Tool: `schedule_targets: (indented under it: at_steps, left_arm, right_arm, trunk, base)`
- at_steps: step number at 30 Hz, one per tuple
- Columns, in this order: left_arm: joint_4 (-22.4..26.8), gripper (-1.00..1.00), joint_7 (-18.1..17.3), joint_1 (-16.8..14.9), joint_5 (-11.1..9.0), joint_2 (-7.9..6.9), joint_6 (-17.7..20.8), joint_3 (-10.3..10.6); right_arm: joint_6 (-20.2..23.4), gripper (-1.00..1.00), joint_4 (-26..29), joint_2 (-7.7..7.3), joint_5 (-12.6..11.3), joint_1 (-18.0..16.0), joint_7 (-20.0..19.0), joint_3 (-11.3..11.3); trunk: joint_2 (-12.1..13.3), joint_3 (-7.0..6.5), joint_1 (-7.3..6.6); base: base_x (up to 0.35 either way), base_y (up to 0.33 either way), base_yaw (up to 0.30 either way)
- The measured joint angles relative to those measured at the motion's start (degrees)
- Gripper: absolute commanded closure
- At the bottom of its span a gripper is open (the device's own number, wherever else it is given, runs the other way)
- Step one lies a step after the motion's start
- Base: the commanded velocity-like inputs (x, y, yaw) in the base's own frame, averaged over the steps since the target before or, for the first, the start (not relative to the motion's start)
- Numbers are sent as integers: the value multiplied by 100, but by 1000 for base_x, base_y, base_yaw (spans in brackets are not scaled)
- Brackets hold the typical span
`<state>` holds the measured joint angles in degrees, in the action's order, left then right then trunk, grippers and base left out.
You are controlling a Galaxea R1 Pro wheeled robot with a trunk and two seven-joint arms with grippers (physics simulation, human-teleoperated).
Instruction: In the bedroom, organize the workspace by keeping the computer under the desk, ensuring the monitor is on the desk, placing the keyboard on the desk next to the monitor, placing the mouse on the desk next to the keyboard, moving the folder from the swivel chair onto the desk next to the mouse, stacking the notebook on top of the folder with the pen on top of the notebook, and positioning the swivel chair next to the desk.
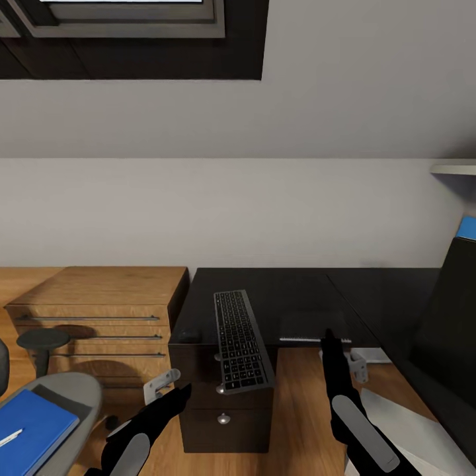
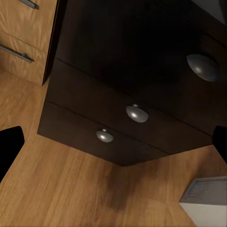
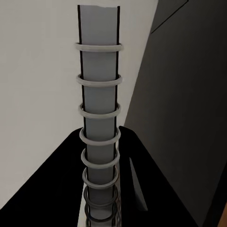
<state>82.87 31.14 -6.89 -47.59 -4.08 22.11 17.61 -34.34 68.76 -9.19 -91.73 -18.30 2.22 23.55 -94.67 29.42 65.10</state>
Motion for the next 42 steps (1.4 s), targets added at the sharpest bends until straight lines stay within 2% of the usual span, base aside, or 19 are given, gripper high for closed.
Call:
schedule_targets:
  at_steps: [42]
  left_arm:
    - [-33, -100, -12, 0, 5, 0, 9, 20]
  right_arm:
    - [18, 100, -106, -1, 17, 0, 3, -1]
  trunk:
    - [0, 0, 0]
  base:
    - [25, 0, 0]
